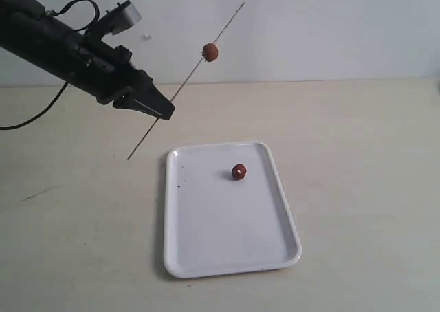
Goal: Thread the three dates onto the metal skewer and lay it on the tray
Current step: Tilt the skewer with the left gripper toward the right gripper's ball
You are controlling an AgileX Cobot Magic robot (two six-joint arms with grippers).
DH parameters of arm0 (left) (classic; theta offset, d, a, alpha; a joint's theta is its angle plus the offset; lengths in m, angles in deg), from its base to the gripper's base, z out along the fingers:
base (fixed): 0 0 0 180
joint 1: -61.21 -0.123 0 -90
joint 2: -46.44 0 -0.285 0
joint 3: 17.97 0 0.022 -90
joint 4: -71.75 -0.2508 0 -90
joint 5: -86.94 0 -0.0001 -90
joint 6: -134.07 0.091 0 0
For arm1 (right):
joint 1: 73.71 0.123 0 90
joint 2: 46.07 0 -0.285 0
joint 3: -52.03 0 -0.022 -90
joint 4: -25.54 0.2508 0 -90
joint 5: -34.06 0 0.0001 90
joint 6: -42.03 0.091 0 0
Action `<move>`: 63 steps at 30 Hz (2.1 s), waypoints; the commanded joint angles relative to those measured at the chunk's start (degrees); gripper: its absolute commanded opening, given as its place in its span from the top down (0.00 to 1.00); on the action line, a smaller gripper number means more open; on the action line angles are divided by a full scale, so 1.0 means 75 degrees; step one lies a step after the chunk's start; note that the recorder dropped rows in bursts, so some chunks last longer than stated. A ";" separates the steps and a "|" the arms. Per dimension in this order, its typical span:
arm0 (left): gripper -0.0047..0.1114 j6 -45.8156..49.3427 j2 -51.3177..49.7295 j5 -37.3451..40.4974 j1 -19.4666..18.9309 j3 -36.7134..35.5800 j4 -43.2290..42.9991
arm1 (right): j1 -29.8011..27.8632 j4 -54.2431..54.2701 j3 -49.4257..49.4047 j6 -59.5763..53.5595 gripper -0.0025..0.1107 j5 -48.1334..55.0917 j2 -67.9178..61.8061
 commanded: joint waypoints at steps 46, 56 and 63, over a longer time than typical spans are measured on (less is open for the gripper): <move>0.96 0.1902 -0.0345 0.0059 0.0236 -0.0299 0.3047 | -0.0672 0.1541 0.0008 0.0665 0.91 -0.1965 -0.0297; 0.96 0.2009 -0.0345 -0.0565 0.0742 -0.0299 0.3075 | -0.0672 0.1576 0.0008 0.0665 0.91 -0.1880 -0.0297; 0.96 0.2009 -0.0345 -0.0828 0.0742 -0.0299 0.3102 | -0.0672 0.1576 0.0008 0.0637 0.91 -0.1882 -0.0297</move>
